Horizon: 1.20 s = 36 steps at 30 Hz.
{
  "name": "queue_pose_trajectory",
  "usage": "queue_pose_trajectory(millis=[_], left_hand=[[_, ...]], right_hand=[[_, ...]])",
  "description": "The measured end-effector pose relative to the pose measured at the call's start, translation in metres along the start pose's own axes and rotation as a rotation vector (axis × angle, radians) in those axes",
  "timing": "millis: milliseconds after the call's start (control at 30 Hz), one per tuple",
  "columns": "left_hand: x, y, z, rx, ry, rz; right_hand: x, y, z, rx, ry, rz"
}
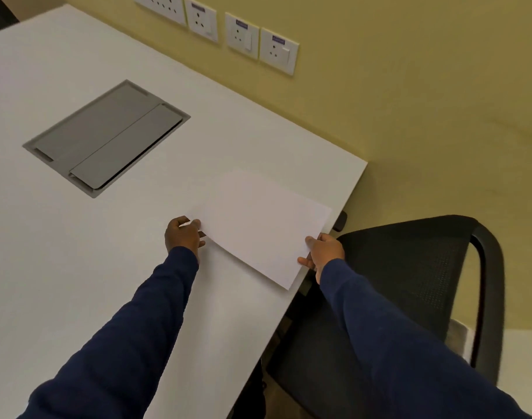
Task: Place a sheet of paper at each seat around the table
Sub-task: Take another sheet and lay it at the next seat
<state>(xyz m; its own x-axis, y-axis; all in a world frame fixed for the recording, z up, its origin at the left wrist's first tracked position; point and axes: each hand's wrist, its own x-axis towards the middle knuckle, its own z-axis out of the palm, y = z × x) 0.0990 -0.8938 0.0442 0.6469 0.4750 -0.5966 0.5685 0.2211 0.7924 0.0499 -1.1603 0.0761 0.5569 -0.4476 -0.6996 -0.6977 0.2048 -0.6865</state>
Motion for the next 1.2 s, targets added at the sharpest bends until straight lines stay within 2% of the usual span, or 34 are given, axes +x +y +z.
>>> queue_pose_trajectory(millis=[100, 200, 300, 367, 467, 533, 633, 733, 833, 933, 1200], left_hand=[[0.014, -0.017, 0.004, 0.415, 0.059, 0.231], [0.014, -0.038, 0.009, 0.842, -0.024, 0.503], [0.014, -0.061, 0.017, 1.234, -0.195, 0.606], [0.017, -0.074, 0.020, 1.379, -0.249, 0.616], [0.024, -0.086, 0.021, 1.449, -0.249, 0.575], [0.029, -0.090, 0.019, 1.465, -0.236, 0.574], [0.034, -0.091, 0.018, 1.473, -0.222, 0.596], [0.037, -0.091, 0.020, 1.467, -0.214, 0.604], [0.040, -0.090, 0.023, 1.456, -0.207, 0.606], [0.042, -0.089, 0.023, 1.449, -0.204, 0.613], [0.043, -0.089, 0.023, 1.464, -0.203, 0.606]], right_hand=[[0.020, 0.008, 0.018, -0.028, 0.004, 0.048], [0.035, 0.015, 0.032, -0.054, 0.009, 0.090], [0.044, 0.020, 0.040, -0.049, 0.014, 0.117], [0.047, 0.021, 0.044, -0.065, 0.023, 0.107], [0.045, 0.020, 0.045, -0.218, 0.049, 0.006], [0.042, 0.022, 0.041, -0.406, 0.068, -0.100], [0.037, 0.034, 0.031, -0.770, 0.068, -0.383], [0.035, 0.044, 0.032, -1.117, -0.047, -0.616], [0.036, 0.053, 0.042, -1.334, -0.193, -0.633], [0.034, 0.059, 0.051, -1.467, -0.227, -0.608], [0.034, 0.059, 0.057, -1.497, -0.208, -0.590]])
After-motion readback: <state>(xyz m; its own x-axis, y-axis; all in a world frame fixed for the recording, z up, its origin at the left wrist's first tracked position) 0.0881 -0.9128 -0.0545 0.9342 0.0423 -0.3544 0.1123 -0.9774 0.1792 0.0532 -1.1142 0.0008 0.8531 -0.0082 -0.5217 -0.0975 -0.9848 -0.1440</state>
